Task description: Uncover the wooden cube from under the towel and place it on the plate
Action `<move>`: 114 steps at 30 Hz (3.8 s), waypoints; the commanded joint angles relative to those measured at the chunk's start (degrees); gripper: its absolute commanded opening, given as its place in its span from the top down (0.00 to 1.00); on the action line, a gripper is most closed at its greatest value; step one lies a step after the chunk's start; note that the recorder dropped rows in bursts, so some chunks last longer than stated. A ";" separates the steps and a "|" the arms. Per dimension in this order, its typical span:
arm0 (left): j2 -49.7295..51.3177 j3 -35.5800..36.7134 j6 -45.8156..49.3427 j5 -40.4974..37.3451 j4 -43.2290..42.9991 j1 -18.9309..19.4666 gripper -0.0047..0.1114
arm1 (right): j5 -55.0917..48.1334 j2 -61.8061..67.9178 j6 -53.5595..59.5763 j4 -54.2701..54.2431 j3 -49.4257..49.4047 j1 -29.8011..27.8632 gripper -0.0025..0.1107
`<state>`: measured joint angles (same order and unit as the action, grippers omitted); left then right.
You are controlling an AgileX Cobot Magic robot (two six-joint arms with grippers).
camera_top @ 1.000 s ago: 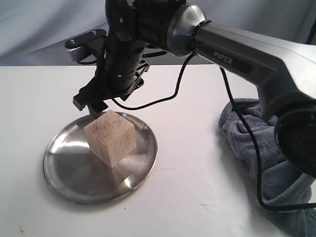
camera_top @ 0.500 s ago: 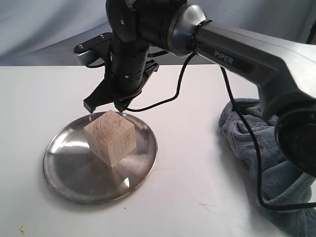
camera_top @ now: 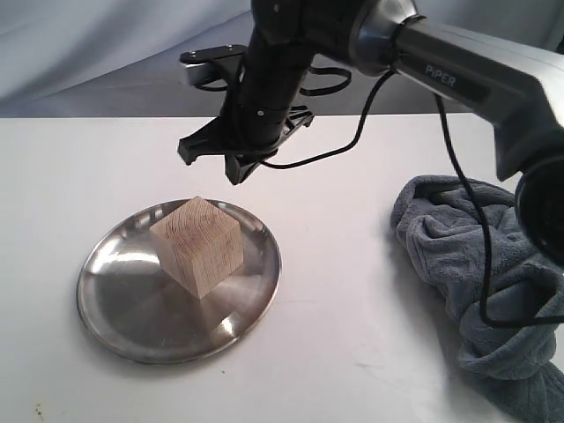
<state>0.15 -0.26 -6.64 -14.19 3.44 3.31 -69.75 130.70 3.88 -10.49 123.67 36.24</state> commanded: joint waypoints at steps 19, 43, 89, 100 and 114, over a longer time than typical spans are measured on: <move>-0.15 0.26 -0.20 0.50 0.26 0.11 0.96 | -0.21 -12.29 1.46 4.22 -17.12 -11.85 0.98; -0.15 0.26 -0.20 0.50 0.26 0.11 0.96 | 4.06 -41.95 1.75 4.97 -51.99 -34.86 0.98; -0.15 0.26 -0.22 0.39 0.26 0.11 0.96 | 17.65 -130.70 -0.06 9.44 -83.21 -34.98 0.98; -0.15 0.26 -0.22 0.92 0.26 0.11 0.96 | 43.18 -130.70 -0.06 11.66 -96.16 -35.03 0.98; -0.15 0.26 -0.22 0.92 0.26 0.11 0.96 | 65.37 -130.70 -0.06 10.49 -111.68 -35.03 0.98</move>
<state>0.15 -0.26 -6.54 -13.72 3.44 3.31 -8.88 0.22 3.90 0.00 14.54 1.71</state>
